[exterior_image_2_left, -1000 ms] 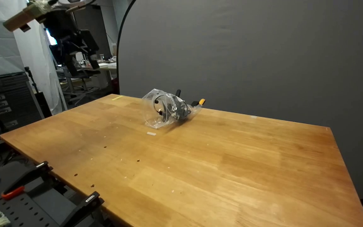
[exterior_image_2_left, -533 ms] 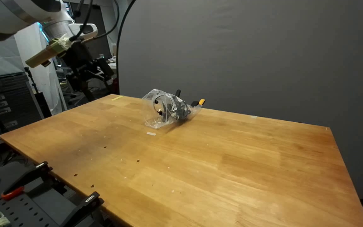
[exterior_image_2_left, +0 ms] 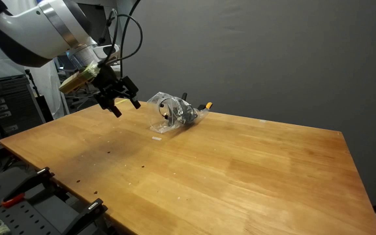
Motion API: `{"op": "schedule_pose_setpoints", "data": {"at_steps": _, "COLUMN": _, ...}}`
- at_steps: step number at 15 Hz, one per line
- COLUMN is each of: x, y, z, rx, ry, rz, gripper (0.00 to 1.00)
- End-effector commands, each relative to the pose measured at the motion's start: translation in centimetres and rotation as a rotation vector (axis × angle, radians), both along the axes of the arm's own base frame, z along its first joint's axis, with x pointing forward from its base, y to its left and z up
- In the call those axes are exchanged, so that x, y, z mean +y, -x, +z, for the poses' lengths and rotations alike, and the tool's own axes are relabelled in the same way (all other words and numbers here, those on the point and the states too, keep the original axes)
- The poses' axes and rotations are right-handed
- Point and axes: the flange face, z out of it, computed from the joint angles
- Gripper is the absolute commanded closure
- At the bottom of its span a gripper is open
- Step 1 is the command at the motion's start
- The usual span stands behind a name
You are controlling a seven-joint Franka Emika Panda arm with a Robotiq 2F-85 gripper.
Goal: Remove the cables from the plastic bag and put them on the table
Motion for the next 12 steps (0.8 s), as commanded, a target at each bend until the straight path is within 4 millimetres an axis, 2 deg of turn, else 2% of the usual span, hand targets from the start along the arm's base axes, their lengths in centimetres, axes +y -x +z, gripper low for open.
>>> {"op": "schedule_pose_setpoints", "data": {"at_steps": 1, "x": -0.2, "y": -4.0, "z": -1.5, "rx": -0.074, "ry": -0.029, "rz": -0.063, "gripper": 0.00}}
{"op": "schedule_pose_setpoints", "data": {"at_steps": 7, "x": -1.0, "y": -8.8, "z": -4.0, "rx": -0.138, "ry": -0.041, "rz": -0.107, "gripper": 0.00}}
{"op": "schedule_pose_setpoints", "data": {"at_steps": 12, "x": -1.9, "y": -12.0, "z": -5.0, "rx": -0.206, "ry": -0.023, "rz": -0.092, "gripper": 0.00}}
